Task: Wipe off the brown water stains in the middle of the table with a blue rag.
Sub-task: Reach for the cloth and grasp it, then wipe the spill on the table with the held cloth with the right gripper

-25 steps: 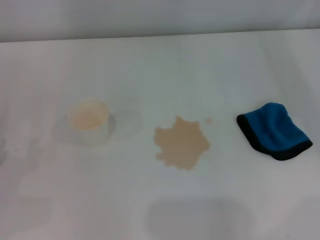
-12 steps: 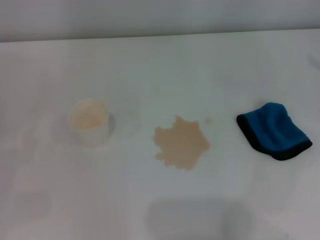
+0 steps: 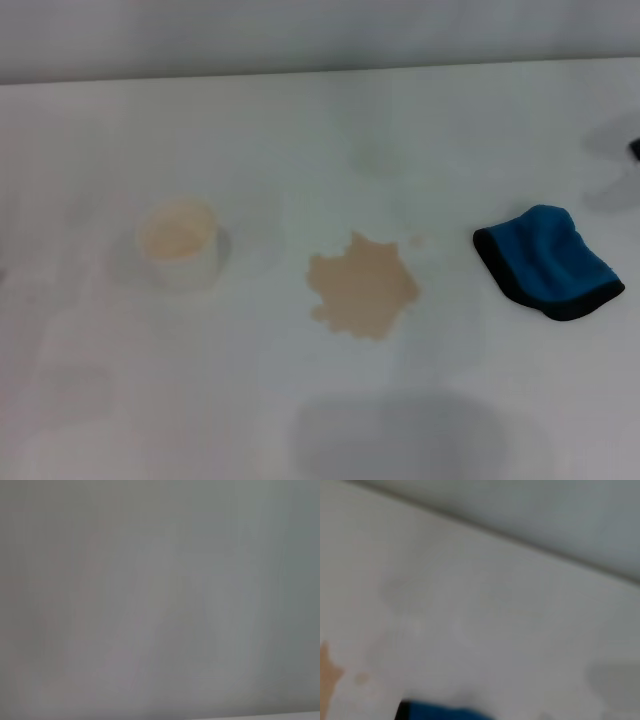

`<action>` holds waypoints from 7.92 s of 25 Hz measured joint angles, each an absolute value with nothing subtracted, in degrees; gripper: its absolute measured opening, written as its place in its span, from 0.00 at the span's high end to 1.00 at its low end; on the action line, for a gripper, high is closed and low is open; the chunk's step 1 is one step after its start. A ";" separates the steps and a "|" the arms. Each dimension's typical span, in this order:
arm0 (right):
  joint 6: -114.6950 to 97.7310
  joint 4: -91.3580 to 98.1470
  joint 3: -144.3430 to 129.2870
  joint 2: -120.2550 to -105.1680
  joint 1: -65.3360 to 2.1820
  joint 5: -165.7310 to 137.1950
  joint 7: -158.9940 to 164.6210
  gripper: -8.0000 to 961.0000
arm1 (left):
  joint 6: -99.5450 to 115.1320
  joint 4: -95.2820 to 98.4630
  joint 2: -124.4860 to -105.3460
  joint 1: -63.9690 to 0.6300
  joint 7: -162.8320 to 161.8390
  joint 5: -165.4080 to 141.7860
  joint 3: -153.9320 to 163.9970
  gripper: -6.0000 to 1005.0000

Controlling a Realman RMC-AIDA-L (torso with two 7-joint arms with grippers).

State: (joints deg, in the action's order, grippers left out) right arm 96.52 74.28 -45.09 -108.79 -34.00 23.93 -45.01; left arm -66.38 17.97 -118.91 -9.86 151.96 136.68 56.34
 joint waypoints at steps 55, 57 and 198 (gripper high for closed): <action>84.06 53.00 -70.03 -115.13 -40.85 16.07 -34.04 0.54 | -66.77 17.49 -119.02 -10.88 153.19 136.13 56.87 0.13; 84.06 52.94 -70.50 -115.13 -40.81 16.07 -34.00 0.61 | -66.72 17.49 -119.00 -10.91 153.19 136.14 56.87 0.13; 75.42 45.89 -81.35 -115.07 -51.12 48.78 -57.94 0.97 | -66.17 17.49 -118.83 -15.82 155.39 136.06 56.86 0.13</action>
State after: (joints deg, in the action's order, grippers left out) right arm 75.42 45.89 -81.35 -115.07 -51.12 48.78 -57.94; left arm -66.17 17.49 -118.83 -15.82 155.39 136.06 56.86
